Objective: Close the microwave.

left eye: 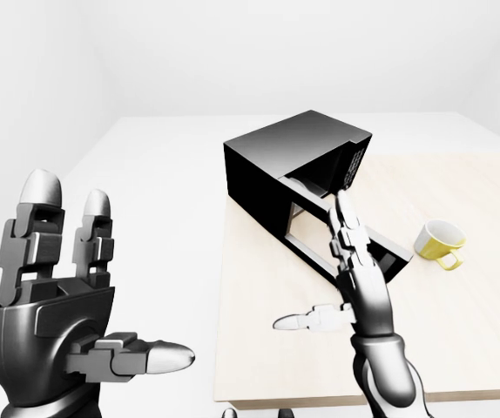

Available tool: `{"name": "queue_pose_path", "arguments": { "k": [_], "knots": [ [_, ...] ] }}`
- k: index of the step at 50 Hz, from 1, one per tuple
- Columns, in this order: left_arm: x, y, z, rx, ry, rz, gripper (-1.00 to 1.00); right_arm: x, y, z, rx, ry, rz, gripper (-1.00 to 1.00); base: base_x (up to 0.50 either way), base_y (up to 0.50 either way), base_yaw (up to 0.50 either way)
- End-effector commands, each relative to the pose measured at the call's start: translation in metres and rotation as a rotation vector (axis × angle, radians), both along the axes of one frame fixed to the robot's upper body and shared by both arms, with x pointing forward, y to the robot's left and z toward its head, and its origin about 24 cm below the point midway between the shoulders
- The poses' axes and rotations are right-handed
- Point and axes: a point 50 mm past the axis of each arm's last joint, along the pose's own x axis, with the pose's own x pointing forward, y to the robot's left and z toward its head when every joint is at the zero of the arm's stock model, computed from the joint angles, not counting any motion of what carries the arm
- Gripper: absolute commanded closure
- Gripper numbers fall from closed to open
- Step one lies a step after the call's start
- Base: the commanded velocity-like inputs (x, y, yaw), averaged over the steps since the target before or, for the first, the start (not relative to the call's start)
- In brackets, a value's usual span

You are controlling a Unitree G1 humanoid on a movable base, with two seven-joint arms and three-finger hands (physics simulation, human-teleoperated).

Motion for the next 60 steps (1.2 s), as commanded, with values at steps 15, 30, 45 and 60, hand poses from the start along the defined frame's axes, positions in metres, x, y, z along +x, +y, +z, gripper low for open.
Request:
{"name": "queue_pose_path", "arguments": {
  "k": [15,30,45,60],
  "knots": [
    [0.0,0.001,0.002,-0.005,-0.009,0.003,-1.0,0.031,0.001,-0.055,-0.015,0.201,-0.027,-1.0,0.0,0.0,0.0],
    [0.0,0.001,0.001,0.007,-0.023,0.008,-1.0,0.042,-0.003,-0.071,-0.012,0.234,-0.05,-1.0,0.0,0.0,0.0],
    [-0.001,0.001,0.001,0.013,-0.025,0.008,-1.0,0.061,-0.018,-0.087,0.0,0.264,-0.117,-1.0,0.0,0.0,0.0],
    [0.0,-0.001,0.0,0.018,-0.022,0.005,-1.0,0.08,-0.028,-0.1,-0.009,0.313,-0.153,-1.0,0.0,0.0,0.0]
  ]
}}
